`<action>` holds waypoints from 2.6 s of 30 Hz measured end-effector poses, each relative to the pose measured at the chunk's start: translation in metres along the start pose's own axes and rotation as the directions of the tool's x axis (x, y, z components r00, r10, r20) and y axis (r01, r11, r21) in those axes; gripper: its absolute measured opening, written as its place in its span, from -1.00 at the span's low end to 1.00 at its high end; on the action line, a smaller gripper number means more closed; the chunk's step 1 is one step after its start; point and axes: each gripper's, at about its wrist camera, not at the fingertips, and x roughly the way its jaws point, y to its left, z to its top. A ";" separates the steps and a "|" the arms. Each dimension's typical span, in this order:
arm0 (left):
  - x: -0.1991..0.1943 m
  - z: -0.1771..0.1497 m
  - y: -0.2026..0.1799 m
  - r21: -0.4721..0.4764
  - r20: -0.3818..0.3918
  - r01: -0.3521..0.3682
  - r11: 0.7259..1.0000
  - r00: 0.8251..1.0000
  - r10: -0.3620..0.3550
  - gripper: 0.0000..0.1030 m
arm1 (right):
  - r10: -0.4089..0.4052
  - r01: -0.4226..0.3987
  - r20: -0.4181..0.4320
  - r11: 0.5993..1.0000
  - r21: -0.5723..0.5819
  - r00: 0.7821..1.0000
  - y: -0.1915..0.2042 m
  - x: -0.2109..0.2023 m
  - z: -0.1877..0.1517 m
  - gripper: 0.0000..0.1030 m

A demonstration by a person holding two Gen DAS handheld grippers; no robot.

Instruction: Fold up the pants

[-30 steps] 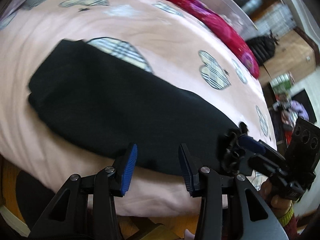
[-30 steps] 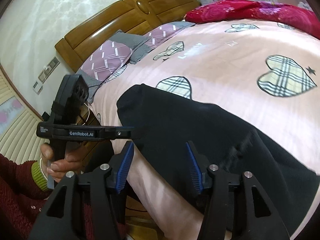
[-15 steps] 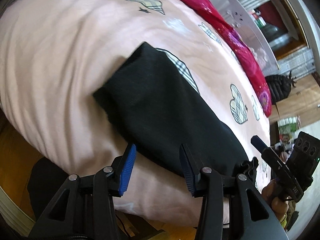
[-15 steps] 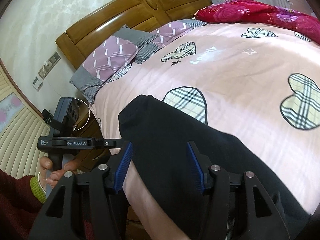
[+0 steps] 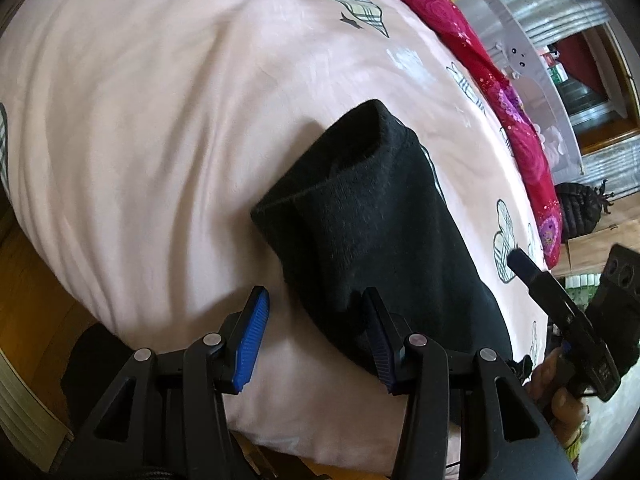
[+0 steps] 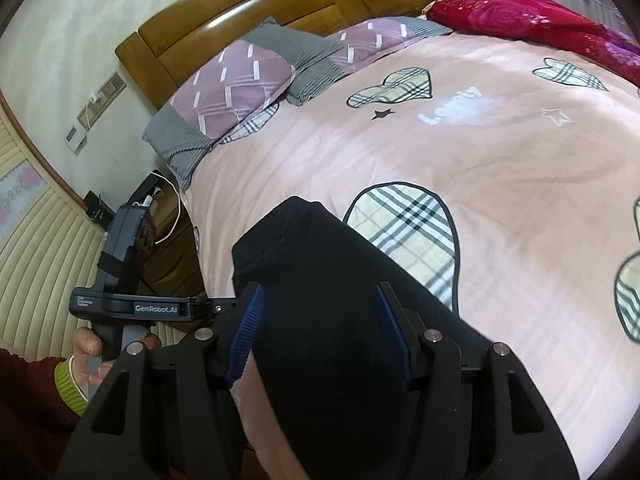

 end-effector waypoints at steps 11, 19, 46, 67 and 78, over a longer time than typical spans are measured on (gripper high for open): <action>0.018 0.016 0.002 -0.041 0.005 0.010 0.999 1.000 -0.010 0.01 | 0.071 -0.077 -0.142 0.996 -0.035 0.987 -0.019 0.073 0.048 0.14; 0.021 0.013 0.004 -0.038 0.024 0.010 0.999 1.000 -0.009 -0.03 | 0.077 -0.107 -0.285 0.990 -0.089 0.955 -0.025 0.127 0.064 0.14; -0.058 -0.006 -0.107 0.254 0.157 0.109 0.961 0.976 -0.152 -0.65 | 0.196 -0.200 -0.054 0.974 -0.106 0.979 -0.008 -0.009 0.054 -0.56; -0.044 -0.119 -0.276 0.626 0.004 0.160 0.763 0.978 -0.208 -0.65 | 0.107 -0.145 0.287 0.983 0.113 0.952 -0.078 -0.174 -0.066 -0.59; 0.003 -0.176 -0.313 0.730 -0.082 0.138 0.669 0.990 -0.115 -0.65 | 0.045 -0.144 0.377 0.961 0.237 0.925 -0.118 -0.198 -0.135 -0.60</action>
